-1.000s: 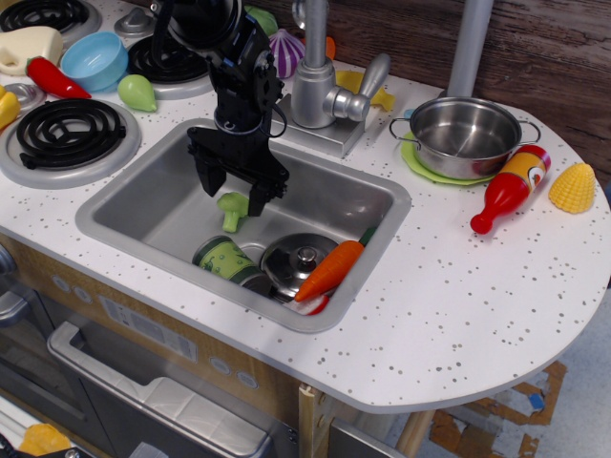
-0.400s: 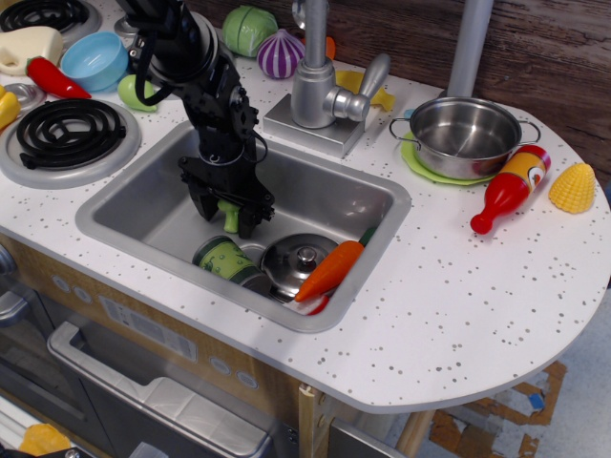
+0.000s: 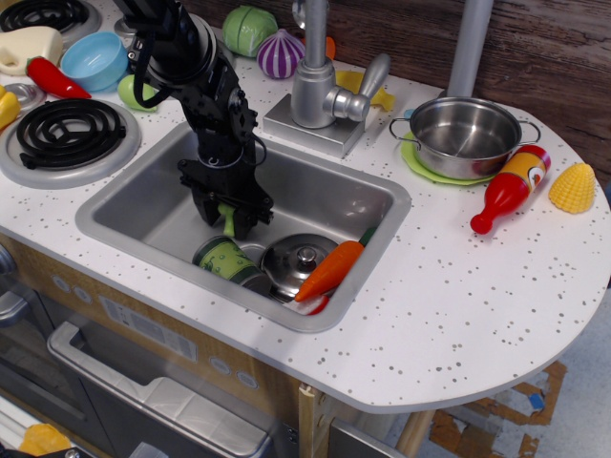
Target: Put broccoli in pot or pan
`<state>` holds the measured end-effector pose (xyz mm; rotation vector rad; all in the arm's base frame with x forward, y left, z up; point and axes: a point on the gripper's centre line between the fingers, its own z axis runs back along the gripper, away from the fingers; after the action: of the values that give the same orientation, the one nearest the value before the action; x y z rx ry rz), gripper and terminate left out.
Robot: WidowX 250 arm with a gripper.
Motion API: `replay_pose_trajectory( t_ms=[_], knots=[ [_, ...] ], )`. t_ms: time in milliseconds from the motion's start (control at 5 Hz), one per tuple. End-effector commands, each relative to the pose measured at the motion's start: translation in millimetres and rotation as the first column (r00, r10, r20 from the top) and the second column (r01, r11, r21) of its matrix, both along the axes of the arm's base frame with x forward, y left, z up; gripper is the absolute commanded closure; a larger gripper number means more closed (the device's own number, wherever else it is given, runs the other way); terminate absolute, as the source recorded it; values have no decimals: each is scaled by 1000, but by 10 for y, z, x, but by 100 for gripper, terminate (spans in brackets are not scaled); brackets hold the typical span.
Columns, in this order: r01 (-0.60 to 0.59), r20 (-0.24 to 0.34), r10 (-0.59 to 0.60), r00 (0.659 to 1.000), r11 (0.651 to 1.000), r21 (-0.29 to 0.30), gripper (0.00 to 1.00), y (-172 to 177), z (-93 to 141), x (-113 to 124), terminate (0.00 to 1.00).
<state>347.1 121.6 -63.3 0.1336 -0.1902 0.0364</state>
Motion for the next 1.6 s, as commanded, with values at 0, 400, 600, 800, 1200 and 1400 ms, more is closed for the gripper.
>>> replay_pose_trajectory(
  t_ms=[0,400,600,800,1200,1400],
  knots=[
    [77,51,-81,995,993,87,100,-133,599,57,0],
    [184,16,-186,982,978,97,100,-865,1510,59,0],
    [300,14,-302,953,949,94,100,-1153,1761,268,0],
    [319,23,-321,947,945,80,100,-1453,1793,495,0],
    [418,143,-425,894,905,77,100,-1603,1574,1055,0],
    [454,205,-461,864,887,84,0,-1587,1560,1176,0]
  ],
)
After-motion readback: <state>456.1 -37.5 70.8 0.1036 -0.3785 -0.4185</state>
